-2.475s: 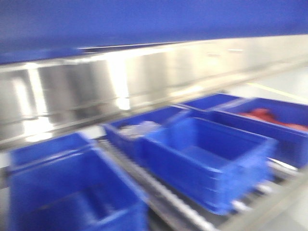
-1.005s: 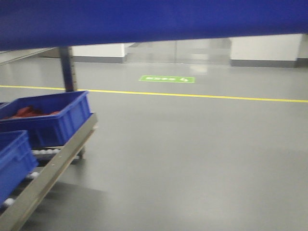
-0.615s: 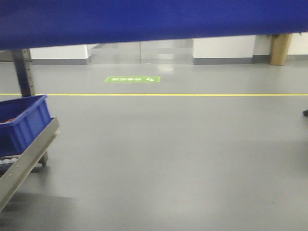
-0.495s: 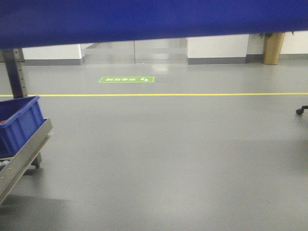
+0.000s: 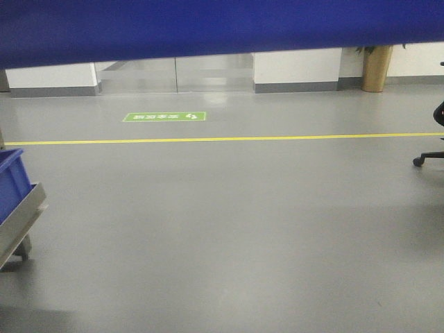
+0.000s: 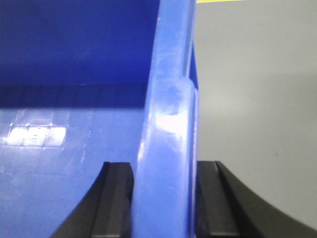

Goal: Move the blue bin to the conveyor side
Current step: 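Hold the blue bin in both grippers while driving away from the rack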

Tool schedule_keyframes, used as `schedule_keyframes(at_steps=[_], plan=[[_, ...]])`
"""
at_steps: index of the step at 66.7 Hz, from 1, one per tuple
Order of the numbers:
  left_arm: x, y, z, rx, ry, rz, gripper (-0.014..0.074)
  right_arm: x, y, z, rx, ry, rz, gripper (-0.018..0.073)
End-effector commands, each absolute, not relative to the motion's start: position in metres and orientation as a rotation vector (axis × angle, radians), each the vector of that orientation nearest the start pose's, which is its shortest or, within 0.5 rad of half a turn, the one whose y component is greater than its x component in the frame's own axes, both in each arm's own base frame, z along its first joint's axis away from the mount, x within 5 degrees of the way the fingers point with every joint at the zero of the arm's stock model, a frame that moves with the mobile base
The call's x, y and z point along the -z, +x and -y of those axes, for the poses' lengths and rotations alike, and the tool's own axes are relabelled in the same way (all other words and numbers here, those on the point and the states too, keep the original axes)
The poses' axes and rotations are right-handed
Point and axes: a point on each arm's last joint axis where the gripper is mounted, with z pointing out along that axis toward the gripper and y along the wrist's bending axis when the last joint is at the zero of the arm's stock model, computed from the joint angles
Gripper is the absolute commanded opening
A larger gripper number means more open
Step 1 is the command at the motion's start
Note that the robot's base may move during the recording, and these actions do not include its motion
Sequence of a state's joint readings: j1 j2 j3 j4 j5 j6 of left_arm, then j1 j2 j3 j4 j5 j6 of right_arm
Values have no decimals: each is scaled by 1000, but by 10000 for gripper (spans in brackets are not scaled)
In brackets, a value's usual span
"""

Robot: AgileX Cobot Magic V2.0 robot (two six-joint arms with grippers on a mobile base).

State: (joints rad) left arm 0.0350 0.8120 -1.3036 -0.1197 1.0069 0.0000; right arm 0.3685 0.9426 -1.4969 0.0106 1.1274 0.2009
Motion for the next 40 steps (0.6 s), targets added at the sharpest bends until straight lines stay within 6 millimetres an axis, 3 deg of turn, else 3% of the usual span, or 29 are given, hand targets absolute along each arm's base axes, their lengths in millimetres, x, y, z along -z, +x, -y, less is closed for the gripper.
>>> schedule_keyframes(at_steps=[1,40], plan=[[-487,110,2,56,-18,-1854,-17,-515,123,-40,-267,-173,-1913,-76],[-488,110,2,54,-18,-1853,-17,-515,123,-40,-267,-173,-1913,-76]])
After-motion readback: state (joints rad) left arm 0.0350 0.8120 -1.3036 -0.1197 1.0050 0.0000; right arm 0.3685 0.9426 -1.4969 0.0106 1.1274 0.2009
